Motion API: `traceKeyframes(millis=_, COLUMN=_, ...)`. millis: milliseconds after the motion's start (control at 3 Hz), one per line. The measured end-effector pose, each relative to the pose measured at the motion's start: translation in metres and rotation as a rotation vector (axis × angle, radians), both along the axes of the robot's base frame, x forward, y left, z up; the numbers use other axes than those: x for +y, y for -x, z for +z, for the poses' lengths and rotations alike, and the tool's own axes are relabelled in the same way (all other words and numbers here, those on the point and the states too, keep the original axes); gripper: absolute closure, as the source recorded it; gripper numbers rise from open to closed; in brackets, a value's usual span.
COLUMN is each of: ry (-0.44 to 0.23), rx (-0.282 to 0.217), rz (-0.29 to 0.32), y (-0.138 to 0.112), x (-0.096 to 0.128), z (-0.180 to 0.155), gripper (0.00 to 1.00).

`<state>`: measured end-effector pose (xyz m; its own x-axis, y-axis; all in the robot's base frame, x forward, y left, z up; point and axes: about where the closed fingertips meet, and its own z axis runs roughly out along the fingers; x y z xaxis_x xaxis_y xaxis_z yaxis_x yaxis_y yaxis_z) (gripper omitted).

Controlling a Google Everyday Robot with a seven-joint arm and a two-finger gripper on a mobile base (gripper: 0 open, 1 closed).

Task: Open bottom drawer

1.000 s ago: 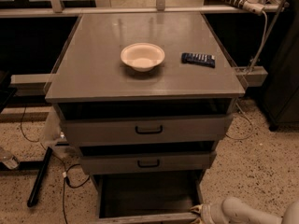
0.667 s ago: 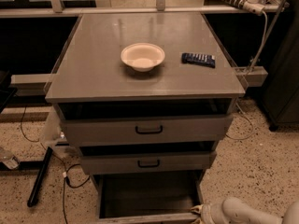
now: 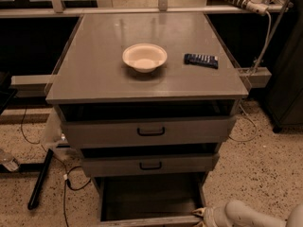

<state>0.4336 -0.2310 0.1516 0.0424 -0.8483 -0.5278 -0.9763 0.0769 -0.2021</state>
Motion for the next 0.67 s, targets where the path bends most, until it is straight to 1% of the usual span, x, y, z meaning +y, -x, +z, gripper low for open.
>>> traceKeyframes(millis=333, ry=0.000, rx=0.000, rz=0.000, y=0.0000, x=0.0001, z=0.0000, gripper=0.12)
traceKeyframes(millis=667, ry=0.000, rx=0.000, rz=0.000, y=0.0000, x=0.0001, z=0.0000, gripper=0.00)
